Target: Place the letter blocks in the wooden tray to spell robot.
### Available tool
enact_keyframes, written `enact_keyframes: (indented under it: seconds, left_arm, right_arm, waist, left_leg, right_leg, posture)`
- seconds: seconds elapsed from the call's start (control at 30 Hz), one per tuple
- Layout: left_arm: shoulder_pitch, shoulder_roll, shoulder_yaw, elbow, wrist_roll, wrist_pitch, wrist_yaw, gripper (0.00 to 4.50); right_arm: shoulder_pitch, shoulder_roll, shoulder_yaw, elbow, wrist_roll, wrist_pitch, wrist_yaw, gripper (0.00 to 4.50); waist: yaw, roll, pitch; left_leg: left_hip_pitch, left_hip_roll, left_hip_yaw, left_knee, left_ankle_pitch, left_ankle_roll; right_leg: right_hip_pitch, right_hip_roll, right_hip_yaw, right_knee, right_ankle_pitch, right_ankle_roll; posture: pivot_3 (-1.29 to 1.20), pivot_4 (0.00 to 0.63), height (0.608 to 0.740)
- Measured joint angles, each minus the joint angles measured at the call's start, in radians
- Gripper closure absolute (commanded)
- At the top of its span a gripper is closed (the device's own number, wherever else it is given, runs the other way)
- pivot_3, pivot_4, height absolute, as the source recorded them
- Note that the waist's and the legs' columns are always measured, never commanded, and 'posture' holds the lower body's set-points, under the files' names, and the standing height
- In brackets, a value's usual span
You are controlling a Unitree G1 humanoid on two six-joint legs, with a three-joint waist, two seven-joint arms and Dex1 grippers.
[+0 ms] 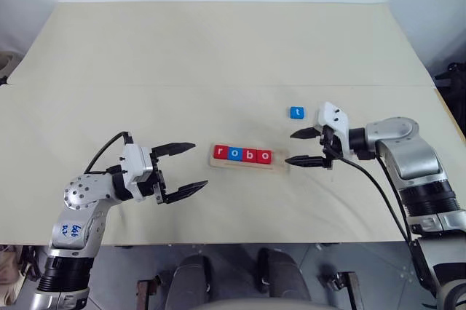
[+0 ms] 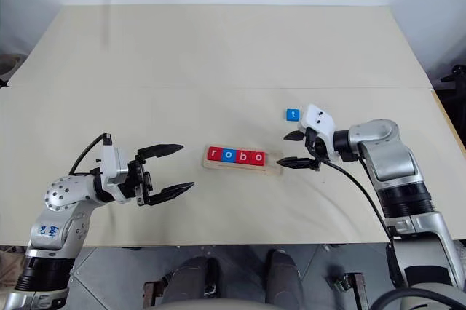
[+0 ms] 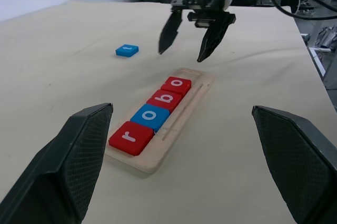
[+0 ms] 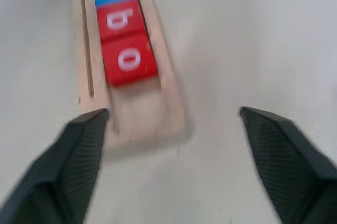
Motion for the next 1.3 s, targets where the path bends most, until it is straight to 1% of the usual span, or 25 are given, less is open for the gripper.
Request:
enact_keyframes:
  seconds: [0.1,0.13,0.23,0.3,0.5,0.67,0.8,0.9,1.0,1.03,1.1,1.13,1.2,1.3]
  left_arm:
    - [-0.008,0.0,-0.002,0.004,0.0,0.0,-0.008,0.0]
    - [-0.015,0.0,-0.002,0.005,0.0,0.0,-0.009,0.0]
    - [-0.03,0.0,-0.002,0.006,0.0,0.0,-0.016,0.0]
    - [-0.033,0.0,-0.002,0.007,0.0,0.0,-0.018,0.0]
    - [-0.033,-0.001,-0.002,0.009,0.0,0.0,-0.016,0.0]
    - [-0.031,-0.003,-0.002,0.009,0.001,0.0,-0.005,0.0]
    - [-0.03,-0.004,-0.002,0.009,0.001,0.0,0.002,0.0]
    - [-0.027,-0.004,-0.001,0.008,0.001,0.0,0.003,0.0]
    - [-0.023,-0.003,0.0,0.008,0.001,0.0,0.002,0.0]
    - [-0.024,-0.003,-0.002,0.009,0.001,0.0,0.002,0.0]
    - [-0.031,-0.005,-0.004,0.014,0.001,0.0,-0.001,0.0]
    - [-0.036,-0.006,-0.006,0.02,0.001,0.0,-0.004,0.0]
    - [-0.043,-0.007,-0.007,0.035,0.001,0.0,-0.007,0.0]
    - [-0.065,-0.017,-0.013,0.052,0.001,0.001,-0.008,0.0]
  right_arm:
    - [0.015,0.002,0.001,-0.021,0.003,0.003,-0.012,2.46]
    - [0.015,0.004,0.002,-0.026,0.003,0.002,-0.014,2.71]
    - [0.015,0.019,0.021,-0.036,0.002,0.001,-0.017,3.84]
    - [0.014,0.032,0.039,-0.036,0.001,0.0,-0.017,4.45]
    - [-0.006,0.055,0.094,-0.037,-0.004,0.008,-0.019,4.45]
    - [-0.03,0.086,0.111,-0.037,-0.014,0.016,-0.038,4.45]
    - [-0.041,0.088,0.119,-0.037,-0.014,0.025,-0.042,4.45]
    - [-0.032,0.059,0.112,-0.062,-0.008,0.034,-0.038,4.45]
    - [0.02,-0.008,0.045,-0.112,0.024,0.05,-0.036,4.45]
    - [0.037,-0.022,0.021,-0.122,0.03,0.054,-0.043,4.29]
    - [0.108,-0.036,-0.065,-0.159,0.053,0.05,-0.081,3.86]
    - [0.152,-0.041,-0.11,-0.174,0.063,0.045,-0.103,3.56]
    - [0.244,-0.042,-0.193,-0.199,0.09,0.018,-0.133,2.84]
    - [0.41,-0.009,-0.349,-0.239,0.149,-0.068,-0.18,1.82]
  waist:
    - [-0.002,0.0,0.0]
    - [-0.002,0.0,0.0]
    - [0.0,0.0,0.0]
    - [0.001,0.0,0.0]
    - [0.002,0.0,0.0]
    - [0.002,0.0,0.0]
    - [0.002,0.0,0.0]
    - [0.006,0.0,0.0]
    - [0.011,0.0,0.0]
    - [0.009,0.0,0.0]
    - [0.01,0.0,0.0]
    - [0.009,0.0,0.0]
    - [0.011,0.0,0.0]
    - [0.014,0.0,0.0]
  left_leg:
    - [0.0,0.0,0.0,0.0,0.0,0.0]
    - [0.0,0.0,0.0,0.0,0.0,0.0]
    - [0.0,0.0,0.0,0.0,0.0,0.0]
    - [0.0,0.0,0.0,0.0,0.0,0.0]
    - [0.0,0.0,0.0,0.0,0.0,0.0]
    - [0.0,0.0,0.0,0.0,0.0,0.0]
    - [0.0,0.0,0.0,0.0,0.0,0.0]
    - [0.0,0.0,0.0,0.0,0.0,0.0]
    - [-0.001,0.0,-0.001,0.0,0.0,0.0]
    - [-0.001,0.0,0.0,0.0,0.0,0.0]
    - [0.0,0.0,-0.001,0.0,0.0,0.0]
    - [0.0,0.0,-0.001,0.0,0.0,0.0]
    - [0.0,0.0,-0.001,0.0,0.0,0.0]
    - [0.0,0.0,-0.001,0.0,0.0,0.0]
  right_leg:
    - [0.0,0.0,0.0,0.0,0.0,0.0]
    - [0.0,0.0,0.0,0.0,0.0,0.0]
    - [0.0,0.0,0.0,0.0,0.0,0.0]
    - [0.0,0.0,0.0,0.0,0.0,0.0]
    - [0.0,0.0,0.0,0.0,0.0,0.0]
    - [0.0,0.0,0.0,0.0,0.0,0.0]
    - [0.0,0.0,0.0,0.0,0.0,0.0]
    - [0.0,0.0,0.0,0.0,0.0,0.0]
    - [0.0,0.0,0.0,-0.001,0.0,0.0]
    - [0.0,0.0,0.0,-0.001,0.0,0.0]
    - [0.0,0.0,-0.001,-0.001,0.0,0.0]
    - [0.0,0.0,-0.001,-0.001,0.0,0.0]
    - [0.001,0.0,-0.001,-0.001,0.0,0.0]
    - [0.001,0.0,-0.001,-0.002,0.0,0.0]
  posture:
    - [0.0,0.15,0.74]
    - [0.0,0.15,0.74]
    - [0.0,0.15,0.74]
    - [0.0,0.15,0.74]
    - [0.0,0.15,0.74]
    - [0.0,0.15,0.74]
    - [0.0,0.15,0.74]
    - [0.0,0.15,0.74]
    - [0.0,0.15,0.74]
    - [0.0,0.15,0.74]
    - [0.0,0.15,0.74]
    - [0.0,0.15,0.74]
    - [0.0,0.15,0.74]
    - [0.0,0.15,0.74]
